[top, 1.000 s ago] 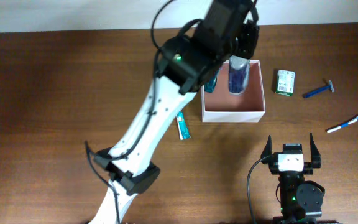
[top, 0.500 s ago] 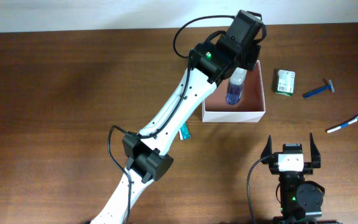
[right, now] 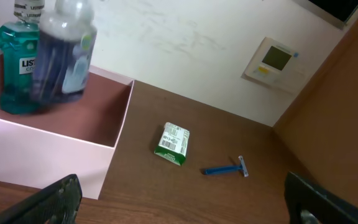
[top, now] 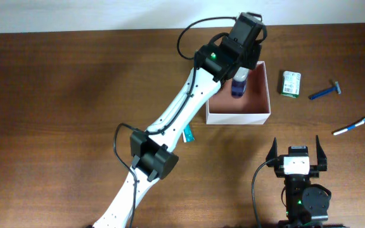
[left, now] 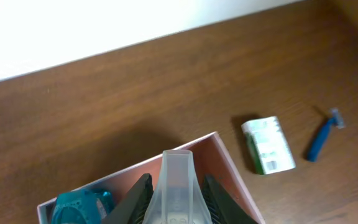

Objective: Pack container
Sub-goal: 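Carry the soap bottle into the pink box beside the mouthwash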

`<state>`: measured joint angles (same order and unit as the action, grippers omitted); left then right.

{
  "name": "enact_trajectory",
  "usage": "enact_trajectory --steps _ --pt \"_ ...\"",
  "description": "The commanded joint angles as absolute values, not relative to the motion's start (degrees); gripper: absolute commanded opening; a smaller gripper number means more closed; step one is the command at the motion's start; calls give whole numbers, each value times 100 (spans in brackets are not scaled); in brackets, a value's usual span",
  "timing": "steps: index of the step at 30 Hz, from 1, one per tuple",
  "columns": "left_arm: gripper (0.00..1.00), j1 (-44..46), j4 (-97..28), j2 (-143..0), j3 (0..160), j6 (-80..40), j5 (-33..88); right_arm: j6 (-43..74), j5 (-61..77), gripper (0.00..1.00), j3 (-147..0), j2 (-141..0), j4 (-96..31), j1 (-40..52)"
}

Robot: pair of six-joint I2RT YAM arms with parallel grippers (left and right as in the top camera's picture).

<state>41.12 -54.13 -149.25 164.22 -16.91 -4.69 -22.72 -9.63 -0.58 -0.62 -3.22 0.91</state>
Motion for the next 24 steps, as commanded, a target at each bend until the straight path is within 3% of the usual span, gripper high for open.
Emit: enact_trajectory --steps 1,24 --pt "27 3997 -5186 -15015 16507 -1660 -539 -2268 -1057 99 -32 -21 -366 145" --pt "37 3883 -4991 -15192 16507 -1660 -534 -2268 -1059 99 -32 -21 -366 145"
